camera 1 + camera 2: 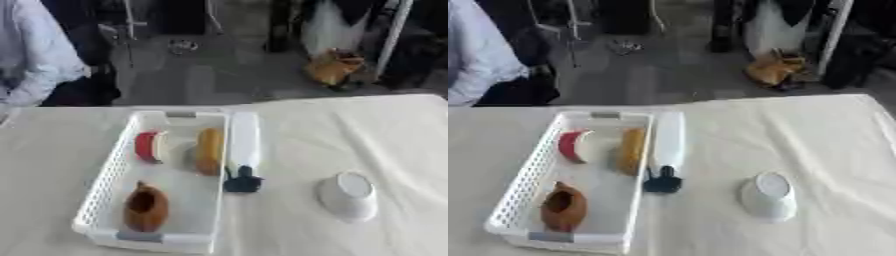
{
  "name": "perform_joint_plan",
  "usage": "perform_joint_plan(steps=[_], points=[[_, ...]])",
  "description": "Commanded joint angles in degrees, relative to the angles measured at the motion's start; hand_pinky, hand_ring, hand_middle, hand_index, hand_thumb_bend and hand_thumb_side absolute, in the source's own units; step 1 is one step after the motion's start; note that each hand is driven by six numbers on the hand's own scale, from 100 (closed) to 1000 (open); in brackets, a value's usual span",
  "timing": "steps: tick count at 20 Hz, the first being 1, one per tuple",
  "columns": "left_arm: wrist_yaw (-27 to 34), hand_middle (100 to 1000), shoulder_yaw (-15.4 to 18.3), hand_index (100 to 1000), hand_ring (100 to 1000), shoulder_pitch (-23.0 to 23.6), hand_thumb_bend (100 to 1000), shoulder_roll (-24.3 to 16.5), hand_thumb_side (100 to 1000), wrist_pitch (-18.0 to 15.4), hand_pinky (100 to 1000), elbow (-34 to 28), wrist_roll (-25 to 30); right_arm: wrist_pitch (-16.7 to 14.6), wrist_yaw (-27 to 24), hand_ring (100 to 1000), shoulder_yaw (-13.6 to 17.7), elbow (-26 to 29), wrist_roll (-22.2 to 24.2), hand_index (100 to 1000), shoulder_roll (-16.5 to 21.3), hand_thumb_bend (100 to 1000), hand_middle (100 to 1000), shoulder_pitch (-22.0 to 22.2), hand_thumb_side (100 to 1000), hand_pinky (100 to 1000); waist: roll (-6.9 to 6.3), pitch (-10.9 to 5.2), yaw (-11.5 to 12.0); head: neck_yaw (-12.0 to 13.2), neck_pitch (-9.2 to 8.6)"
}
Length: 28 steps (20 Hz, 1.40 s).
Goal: Pick up objects on the table and place them in the box.
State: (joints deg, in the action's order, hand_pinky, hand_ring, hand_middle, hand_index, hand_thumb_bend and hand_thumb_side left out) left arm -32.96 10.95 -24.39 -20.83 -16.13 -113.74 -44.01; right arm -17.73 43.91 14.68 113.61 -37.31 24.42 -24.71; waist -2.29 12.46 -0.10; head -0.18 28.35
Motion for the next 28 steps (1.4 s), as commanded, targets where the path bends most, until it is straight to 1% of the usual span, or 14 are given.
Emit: perform_joint_plan(steps=[1, 5, 10, 12, 16, 21, 22, 24, 28], points=[[-0.02, 934, 0.56, 968, 976, -0.47, 100, -0.91, 1000, 0.05, 993, -0.85, 0.06, 0.06, 0.43, 904, 0.40, 0.99, -0.03, 944, 1.34, 100, 849, -0.64, 1000, 825, 0.06, -0.79, 0.01, -0.11, -0.52], [-0.02, 933, 0.51, 967, 976, -0.52, 100, -0.98, 1000, 0.00, 993, -0.85, 0.13, 0.46, 0.46, 907, 0.15, 0.99, 0.54, 943, 1.77, 100, 856, -0.72, 1000, 824, 0.14, -0.91, 0.01, -0.15, -0.64], [0.07, 933, 0.40, 967, 976, -0.44, 100, -1.04, 1000, 0.00, 993, -0.85, 0.30, 2.80, 0.62, 912, -0.89, 0.99, 3.98, 943, 4.06, 100, 876, -0.82, 1000, 823, 0.33, -0.99, 0.05, -0.41, -0.66], [0.11, 933, 0.32, 967, 976, -0.47, 100, -1.10, 1000, -0.02, 993, -0.85, 0.41, 4.45, 0.71, 916, -1.69, 0.99, 6.48, 948, 5.84, 100, 894, -0.88, 1000, 824, 0.46, -1.01, 0.02, -0.55, -0.57], [0.20, 933, 0.20, 967, 976, -0.45, 100, -1.19, 1000, -0.04, 993, -0.85, 0.61, 7.72, 1.09, 919, -3.39, 0.99, 12.22, 951, 9.21, 100, 894, -1.11, 1000, 822, 0.68, -1.03, -0.02, -0.60, -0.64], [0.26, 933, 0.06, 967, 976, -0.37, 100, -1.30, 1000, -0.03, 993, -0.85, 0.99, 11.49, -0.14, 925, -5.67, 0.99, 20.59, 955, 12.82, 100, 895, -1.45, 1000, 815, 0.88, -1.07, 0.08, -0.58, -0.86], [0.28, 933, 0.02, 967, 976, -0.35, 100, -1.30, 1000, -0.03, 993, -0.85, 1.15, 12.24, -0.81, 924, -6.10, 0.99, 22.37, 954, 13.36, 118, 894, -1.68, 1000, 813, 0.90, -1.08, 0.09, -0.62, -0.88], [0.33, 933, -0.08, 966, 976, -0.34, 100, -1.31, 1000, -0.03, 992, -0.85, 1.54, 13.61, -2.13, 926, -6.89, 0.99, 25.55, 957, 14.40, 183, 894, -2.24, 1000, 810, 0.96, -1.08, 0.13, -0.62, -1.02], [0.56, 932, -0.17, 964, 975, -0.35, 100, -1.28, 1000, -0.03, 992, -0.85, 1.84, 15.92, -4.29, 930, -9.00, 0.86, 31.08, 960, 16.27, 197, 895, -3.56, 1000, 809, 1.08, -1.06, 0.28, -0.67, -1.25]])
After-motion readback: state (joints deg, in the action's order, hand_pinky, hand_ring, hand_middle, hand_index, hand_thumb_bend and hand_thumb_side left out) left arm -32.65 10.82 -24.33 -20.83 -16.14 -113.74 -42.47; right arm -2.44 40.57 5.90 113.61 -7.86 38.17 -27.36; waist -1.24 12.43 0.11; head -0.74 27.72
